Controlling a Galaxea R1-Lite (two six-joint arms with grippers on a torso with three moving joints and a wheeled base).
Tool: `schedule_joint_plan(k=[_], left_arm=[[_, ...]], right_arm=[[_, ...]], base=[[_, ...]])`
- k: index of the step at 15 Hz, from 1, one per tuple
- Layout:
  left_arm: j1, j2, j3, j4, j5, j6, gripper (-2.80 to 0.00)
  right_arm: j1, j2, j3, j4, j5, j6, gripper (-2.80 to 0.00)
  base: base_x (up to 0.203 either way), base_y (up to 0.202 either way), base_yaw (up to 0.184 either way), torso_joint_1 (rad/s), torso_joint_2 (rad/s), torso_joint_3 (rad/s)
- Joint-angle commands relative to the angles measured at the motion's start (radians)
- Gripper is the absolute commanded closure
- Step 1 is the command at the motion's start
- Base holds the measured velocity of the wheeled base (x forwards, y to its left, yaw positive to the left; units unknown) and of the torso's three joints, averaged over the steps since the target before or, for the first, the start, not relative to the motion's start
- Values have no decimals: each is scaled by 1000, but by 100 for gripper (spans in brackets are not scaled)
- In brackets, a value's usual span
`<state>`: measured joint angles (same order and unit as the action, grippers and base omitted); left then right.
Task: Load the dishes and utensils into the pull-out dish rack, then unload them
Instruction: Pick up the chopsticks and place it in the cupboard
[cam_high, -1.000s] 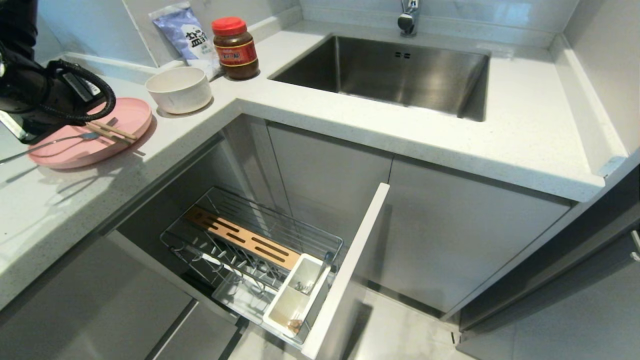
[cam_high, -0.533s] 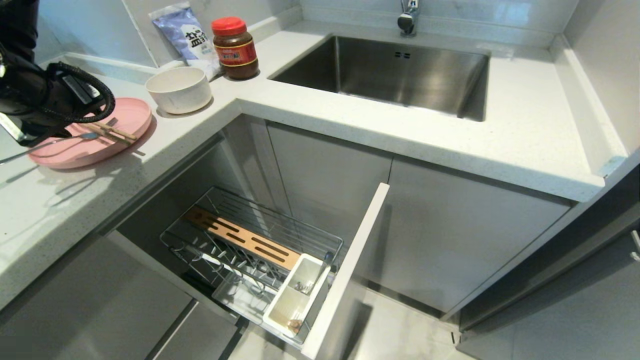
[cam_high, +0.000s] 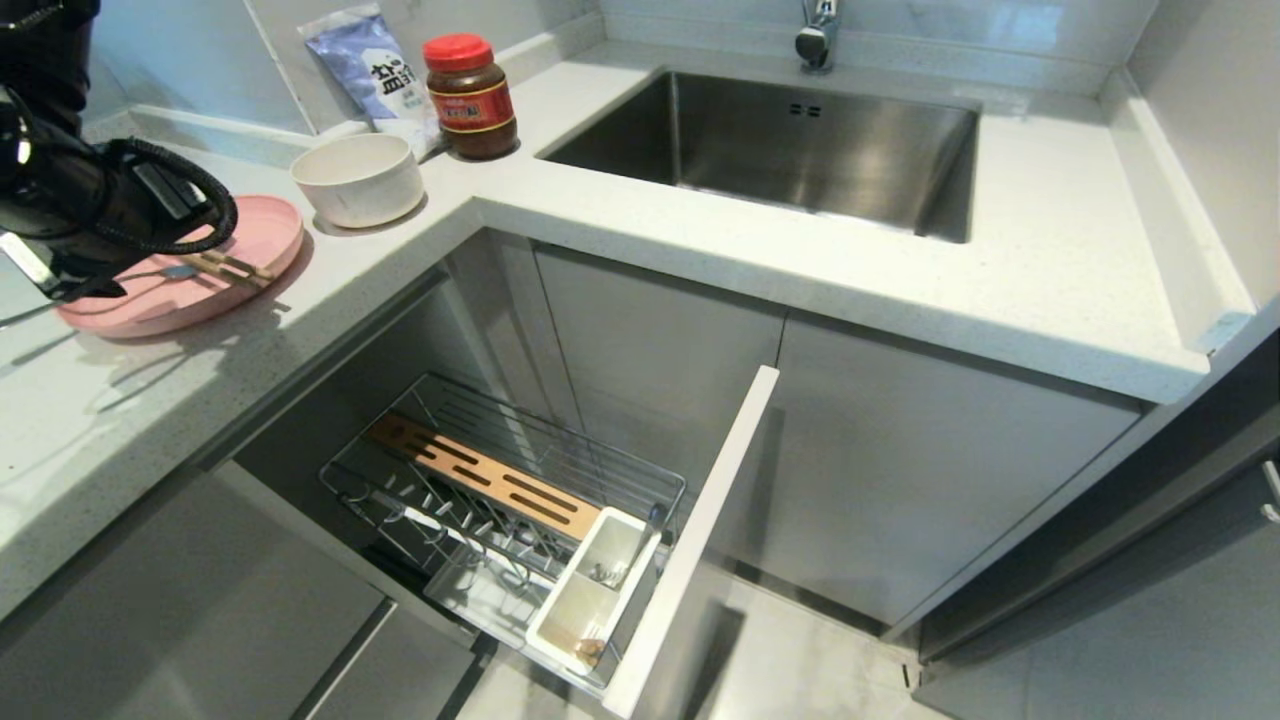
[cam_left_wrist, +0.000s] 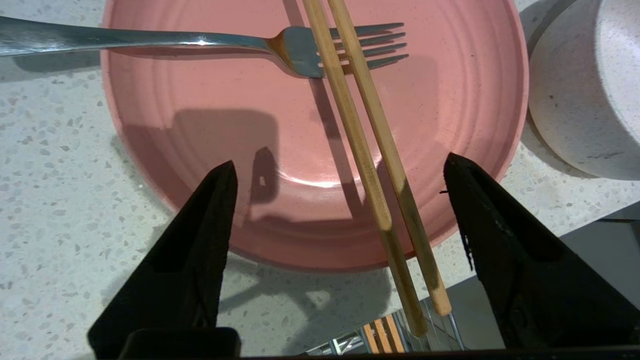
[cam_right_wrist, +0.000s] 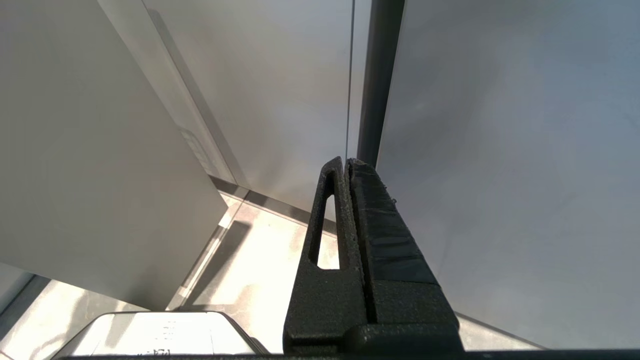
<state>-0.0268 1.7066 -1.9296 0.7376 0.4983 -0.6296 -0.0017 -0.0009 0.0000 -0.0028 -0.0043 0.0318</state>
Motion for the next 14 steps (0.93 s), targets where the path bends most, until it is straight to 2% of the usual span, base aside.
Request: schedule_joint_plan(k=[1,14], left_arm=[[-1,16,0,2,1,-4,-280],[16,54,0,-45,3,0,-280]], right_arm=[[0,-2,0,0,0,0,0],[0,-2,2,0,0,0,0]], base=[[0,0,0,0,0,0],[0,0,0,0,0,0]])
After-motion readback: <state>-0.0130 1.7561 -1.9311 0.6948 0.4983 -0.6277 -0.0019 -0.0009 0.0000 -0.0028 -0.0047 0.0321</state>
